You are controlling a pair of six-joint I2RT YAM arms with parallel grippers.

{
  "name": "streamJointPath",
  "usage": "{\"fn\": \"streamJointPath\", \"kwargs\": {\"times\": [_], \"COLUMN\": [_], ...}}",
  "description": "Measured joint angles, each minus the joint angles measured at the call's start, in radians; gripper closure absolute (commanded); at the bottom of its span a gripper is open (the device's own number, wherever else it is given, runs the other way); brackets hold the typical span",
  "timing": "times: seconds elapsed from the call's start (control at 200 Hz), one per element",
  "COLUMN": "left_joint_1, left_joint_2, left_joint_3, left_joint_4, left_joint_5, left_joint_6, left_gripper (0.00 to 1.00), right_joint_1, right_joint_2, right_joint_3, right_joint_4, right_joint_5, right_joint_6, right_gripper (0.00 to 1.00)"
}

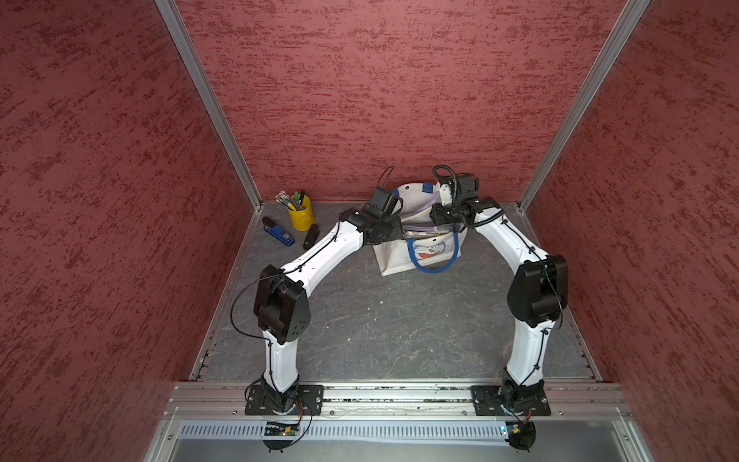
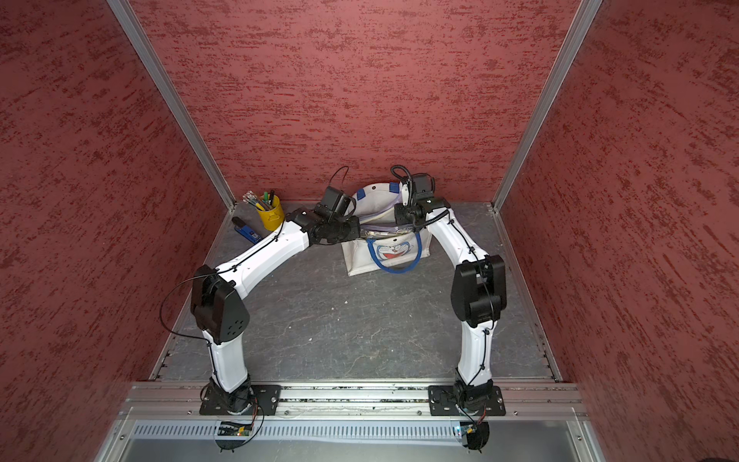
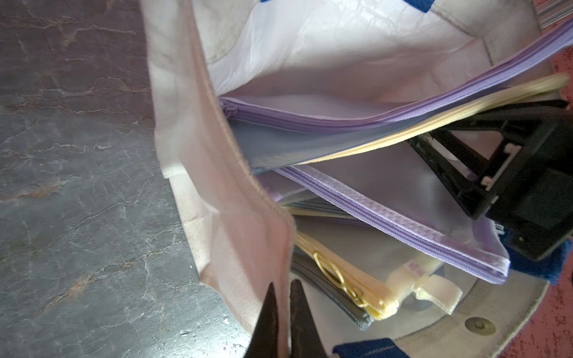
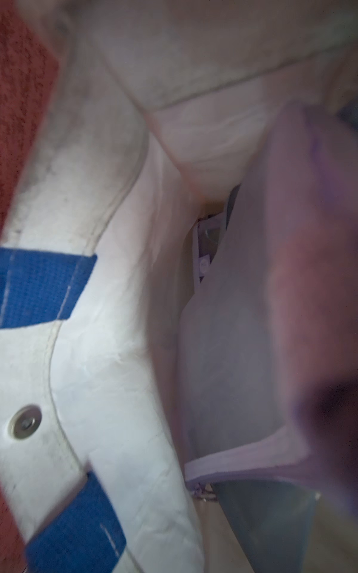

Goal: Put the pencil pouch into the canvas bag
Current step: Place the pencil pouch in the canvas bag.

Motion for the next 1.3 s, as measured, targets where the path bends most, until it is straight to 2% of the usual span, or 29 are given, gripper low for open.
{"fn": "streamJointPath", "kwargs": {"times": [0.16, 0.255, 0.546, 0.686, 0.802, 0.967, 1.047, 1.202, 1.298], "left_joint_1": [0.008, 0.016, 0.024, 0.024, 0.029, 0.037, 0.042, 0.048, 0.051], "left_joint_2": [-0.010, -0.022, -0.065, -0.069, -0.069, -0.069, -0.069, -0.069, -0.069], "left_joint_3": [-0.019, -0.041, -0.104, -0.109, -0.109, -0.106, -0.106, -0.106, -0.106], "left_joint_4": [0.010, 0.024, 0.054, 0.058, 0.058, 0.057, 0.056, 0.056, 0.056], "left_joint_5": [0.006, 0.008, 0.029, 0.031, 0.033, 0.043, 0.052, 0.063, 0.069], "left_joint_6": [0.000, 0.000, 0.005, 0.011, 0.011, 0.012, 0.012, 0.016, 0.016], "left_gripper": [1.00, 1.00, 1.00, 1.00, 1.00, 1.00, 1.00, 1.00, 1.00], "right_joint_1": [0.023, 0.053, 0.126, 0.132, 0.132, 0.130, 0.124, 0.108, 0.104], "right_joint_2": [-0.007, -0.026, -0.056, 0.010, 0.069, 0.073, 0.073, 0.072, 0.071], "right_joint_3": [0.056, 0.127, 0.390, 0.471, 0.416, 0.140, 0.056, 0.026, 0.037], "right_joint_4": [-0.085, -0.138, -0.222, -0.211, -0.186, -0.113, -0.085, -0.043, -0.031], "right_joint_5": [0.026, 0.042, 0.070, 0.067, 0.063, 0.056, 0.046, 0.037, 0.035], "right_joint_6": [-0.009, -0.016, -0.017, -0.014, -0.008, 0.011, 0.029, 0.049, 0.058], "right_gripper": [0.34, 0.29, 0.32, 0.35, 0.38, 0.42, 0.43, 0.43, 0.39]}}
